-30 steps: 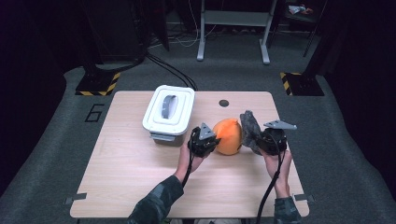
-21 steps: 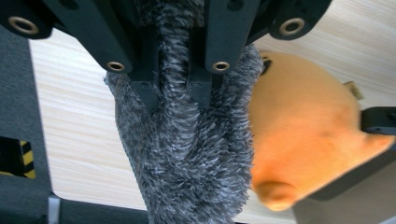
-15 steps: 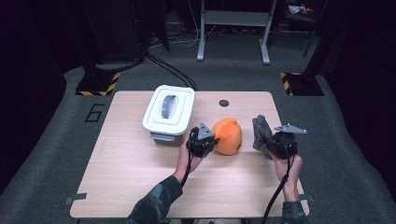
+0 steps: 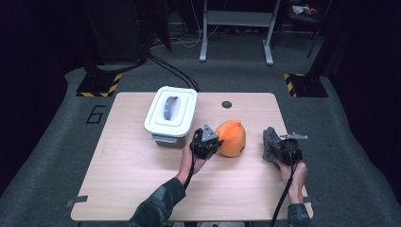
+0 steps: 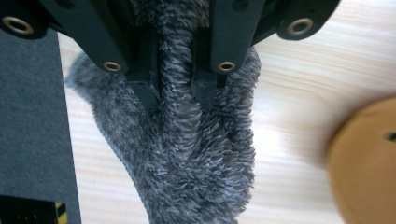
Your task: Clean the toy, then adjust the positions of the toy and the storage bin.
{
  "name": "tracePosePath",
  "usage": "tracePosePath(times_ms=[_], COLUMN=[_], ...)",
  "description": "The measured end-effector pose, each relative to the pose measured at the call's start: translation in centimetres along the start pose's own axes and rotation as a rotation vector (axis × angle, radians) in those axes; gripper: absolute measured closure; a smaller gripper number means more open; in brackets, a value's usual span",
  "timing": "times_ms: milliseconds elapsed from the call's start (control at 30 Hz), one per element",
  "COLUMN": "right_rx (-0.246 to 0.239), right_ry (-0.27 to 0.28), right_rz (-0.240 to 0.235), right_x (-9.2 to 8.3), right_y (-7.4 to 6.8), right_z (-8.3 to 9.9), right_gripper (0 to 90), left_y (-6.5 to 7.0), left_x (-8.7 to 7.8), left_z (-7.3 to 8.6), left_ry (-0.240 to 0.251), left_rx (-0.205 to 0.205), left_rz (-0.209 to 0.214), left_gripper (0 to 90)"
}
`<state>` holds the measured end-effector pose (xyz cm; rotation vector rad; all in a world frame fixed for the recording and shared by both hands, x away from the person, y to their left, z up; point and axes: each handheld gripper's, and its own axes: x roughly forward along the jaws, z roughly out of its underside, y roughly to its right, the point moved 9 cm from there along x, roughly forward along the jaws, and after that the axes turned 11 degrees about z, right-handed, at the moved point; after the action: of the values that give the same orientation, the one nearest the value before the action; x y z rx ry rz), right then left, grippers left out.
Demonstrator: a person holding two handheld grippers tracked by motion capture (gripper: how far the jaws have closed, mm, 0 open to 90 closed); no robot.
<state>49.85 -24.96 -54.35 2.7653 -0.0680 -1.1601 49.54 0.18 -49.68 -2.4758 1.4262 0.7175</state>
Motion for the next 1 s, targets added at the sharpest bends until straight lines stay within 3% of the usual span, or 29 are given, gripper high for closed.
tracePosePath(times_ms=[333,467,633,800,1000], right_rx=[0.025,0.026,0.03,0.024,0.008], right_ry=[-0.067,-0.062,-0.072,-0.048,0.005], right_rz=[0.019,0.018,0.011,-0.018,-0.07], right_x=[2.3,2.6,2.2,1.8,0.0], right_y=[0.2,0.4,0.5,0.1,-1.0], right_z=[1.2,1.1,0.8,0.5,-0.1], right_gripper=[68.0,58.4,45.8,35.8,20.9], left_y=[0.1,0.1,0.1,0.1,0.0], left_x=[0.0,0.0,0.0,0.0,0.0], left_z=[0.0,0.0,0.0,0.0,-0.1], left_ry=[-0.005,-0.002,-0.001,-0.002,0.005], left_rx=[0.004,0.003,0.002,-0.002,-0.004], left_rz=[0.002,0.0,0.0,-0.003,-0.009], left_gripper=[83.0,83.0,83.1,83.1,83.1])
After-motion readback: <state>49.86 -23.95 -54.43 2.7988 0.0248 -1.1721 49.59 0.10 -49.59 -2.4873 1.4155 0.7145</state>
